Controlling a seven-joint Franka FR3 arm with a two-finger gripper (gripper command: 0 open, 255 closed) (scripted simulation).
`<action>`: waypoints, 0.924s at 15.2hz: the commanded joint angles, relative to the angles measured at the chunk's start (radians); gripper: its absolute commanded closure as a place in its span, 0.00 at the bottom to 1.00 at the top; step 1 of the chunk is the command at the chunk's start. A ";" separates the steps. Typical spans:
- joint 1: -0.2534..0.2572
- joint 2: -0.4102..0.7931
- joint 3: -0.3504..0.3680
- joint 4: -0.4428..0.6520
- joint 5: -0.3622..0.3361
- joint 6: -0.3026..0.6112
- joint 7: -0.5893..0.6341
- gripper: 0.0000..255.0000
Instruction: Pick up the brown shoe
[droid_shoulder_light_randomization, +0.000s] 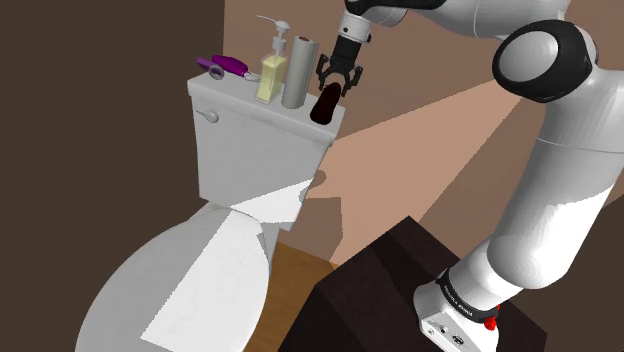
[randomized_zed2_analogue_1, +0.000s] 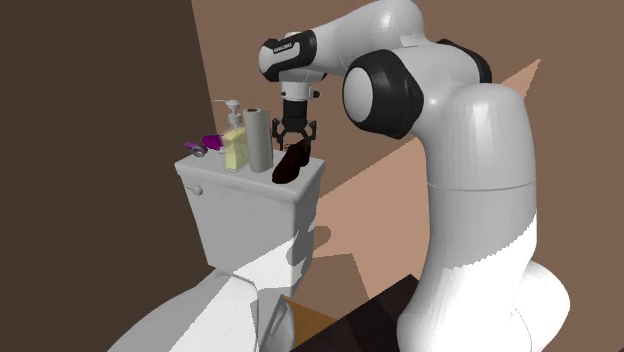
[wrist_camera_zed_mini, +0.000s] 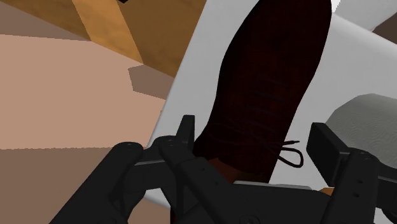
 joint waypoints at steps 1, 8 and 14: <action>0.000 0.001 0.000 -0.002 0.000 0.003 0.000 1.00; 0.000 0.001 0.000 -0.001 0.000 0.002 0.000 1.00; -0.001 0.003 0.000 0.069 -0.001 -0.065 0.007 1.00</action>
